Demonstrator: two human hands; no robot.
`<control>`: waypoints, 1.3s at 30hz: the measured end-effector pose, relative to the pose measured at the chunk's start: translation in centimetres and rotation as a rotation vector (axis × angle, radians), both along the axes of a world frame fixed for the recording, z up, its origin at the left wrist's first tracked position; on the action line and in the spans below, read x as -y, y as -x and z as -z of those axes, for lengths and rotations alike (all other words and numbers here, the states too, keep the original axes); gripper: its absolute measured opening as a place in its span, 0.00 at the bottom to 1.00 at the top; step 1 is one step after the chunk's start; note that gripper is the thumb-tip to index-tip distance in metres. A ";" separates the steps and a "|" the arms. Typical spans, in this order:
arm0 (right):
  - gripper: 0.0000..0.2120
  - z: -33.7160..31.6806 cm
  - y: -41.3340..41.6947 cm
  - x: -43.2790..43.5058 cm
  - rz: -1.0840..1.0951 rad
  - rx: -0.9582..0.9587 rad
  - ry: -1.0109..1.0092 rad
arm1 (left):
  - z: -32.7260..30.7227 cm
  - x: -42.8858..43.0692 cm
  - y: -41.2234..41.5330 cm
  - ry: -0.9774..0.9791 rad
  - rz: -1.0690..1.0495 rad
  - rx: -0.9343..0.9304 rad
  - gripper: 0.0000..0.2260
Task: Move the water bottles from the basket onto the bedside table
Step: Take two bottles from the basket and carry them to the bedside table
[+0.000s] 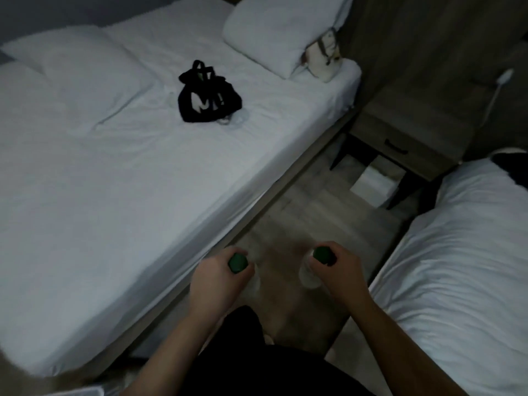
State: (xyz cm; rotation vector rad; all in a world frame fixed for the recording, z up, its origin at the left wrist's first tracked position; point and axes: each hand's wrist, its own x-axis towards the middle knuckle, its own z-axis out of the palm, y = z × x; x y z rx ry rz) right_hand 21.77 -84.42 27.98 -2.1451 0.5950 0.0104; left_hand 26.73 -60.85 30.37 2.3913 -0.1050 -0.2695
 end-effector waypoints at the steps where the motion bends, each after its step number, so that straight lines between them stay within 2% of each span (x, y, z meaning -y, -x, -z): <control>1: 0.09 -0.3 -0.4 0.8 0.009 0.010 0.003 | -0.4 1.0 -1.2 0.019 0.029 0.014 0.13; 6: 0.09 -1.2 -3.5 4.7 0.106 0.023 -0.006 | -1.6 5.3 -8.1 0.095 0.209 0.047 0.09; 10: 0.11 -1.3 -8.1 7.9 0.191 0.008 0.006 | -1.6 9.3 -15.0 0.132 0.317 0.001 0.10; 13: 0.11 -1.4 -12.2 10.0 0.251 0.001 -0.011 | -1.8 12.6 -20.3 0.106 0.393 -0.048 0.07; 17: 0.14 -2.0 -17.6 12.1 0.376 0.020 -0.007 | -2.6 16.3 -26.2 0.105 0.503 -0.066 0.09; 21: 0.09 -2.6 -22.3 14.2 0.472 0.060 0.015 | -2.4 19.8 -32.5 0.150 0.563 -0.057 0.16; 26: 0.09 -2.9 -25.1 17.0 0.634 0.154 -0.082 | -2.6 24.2 -37.2 0.097 0.627 -0.033 0.11; 29: 0.10 -2.3 -26.6 19.7 0.622 0.165 -0.096 | -2.2 27.4 -39.0 0.104 0.626 -0.049 0.10; 33: 0.09 -0.9 -28.9 25.2 0.569 0.052 -0.080 | -1.4 32.8 -40.8 0.115 0.632 -0.051 0.11; 39: 0.09 -0.4 -32.2 35.5 0.527 0.080 -0.095 | -0.3 43.6 -43.0 0.068 0.626 -0.069 0.11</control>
